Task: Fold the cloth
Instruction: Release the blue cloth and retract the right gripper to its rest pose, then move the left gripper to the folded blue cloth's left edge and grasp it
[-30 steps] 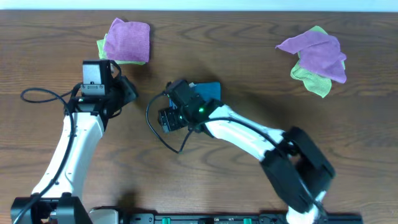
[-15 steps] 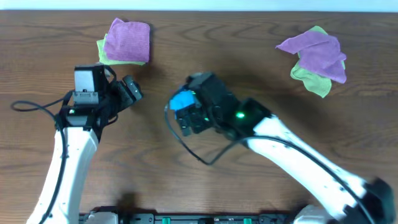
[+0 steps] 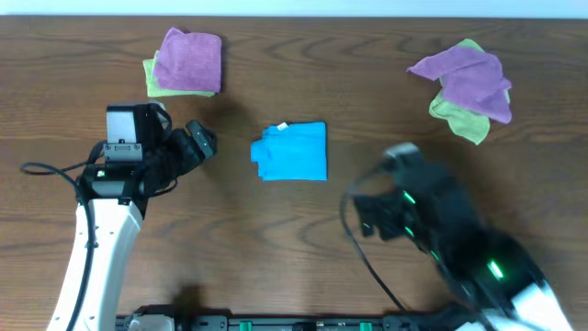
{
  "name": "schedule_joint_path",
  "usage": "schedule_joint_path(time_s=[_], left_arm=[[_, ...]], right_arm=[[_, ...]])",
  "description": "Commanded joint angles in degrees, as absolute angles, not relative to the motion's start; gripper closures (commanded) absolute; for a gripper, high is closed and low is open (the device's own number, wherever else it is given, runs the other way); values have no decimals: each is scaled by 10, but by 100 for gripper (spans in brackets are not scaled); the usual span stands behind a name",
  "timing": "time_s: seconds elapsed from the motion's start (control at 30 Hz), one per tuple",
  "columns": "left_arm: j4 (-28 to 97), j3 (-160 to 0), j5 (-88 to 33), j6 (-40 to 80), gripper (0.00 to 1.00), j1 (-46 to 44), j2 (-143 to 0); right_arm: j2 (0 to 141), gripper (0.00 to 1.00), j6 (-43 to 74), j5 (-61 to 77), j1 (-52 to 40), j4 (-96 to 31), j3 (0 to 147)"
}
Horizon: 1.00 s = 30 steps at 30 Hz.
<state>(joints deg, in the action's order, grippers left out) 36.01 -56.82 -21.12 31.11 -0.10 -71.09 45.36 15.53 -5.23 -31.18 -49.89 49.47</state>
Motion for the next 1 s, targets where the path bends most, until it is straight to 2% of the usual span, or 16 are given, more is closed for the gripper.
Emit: schedule_joint_path(time_s=[0.0,0.17,0.3,0.63,0.97], left_arm=[[367,-565,-241,324,5,1,-708],[382,-564,-257,333,5,1,-708],[393,-564,-275,335,5,1,-708],[387,-546,-288,362,5,0,-708],[171,-360,-344,466,5,-7,-708]], right_arm=[[345,1,203,-70,-292,-497,430],[183,1,284,-130,-291,-529,346],[114,1,339,-166,-291,-553,314],[100,1,338,-187,-291,-547,310],[100,1,338,-186,-291,-557,310]])
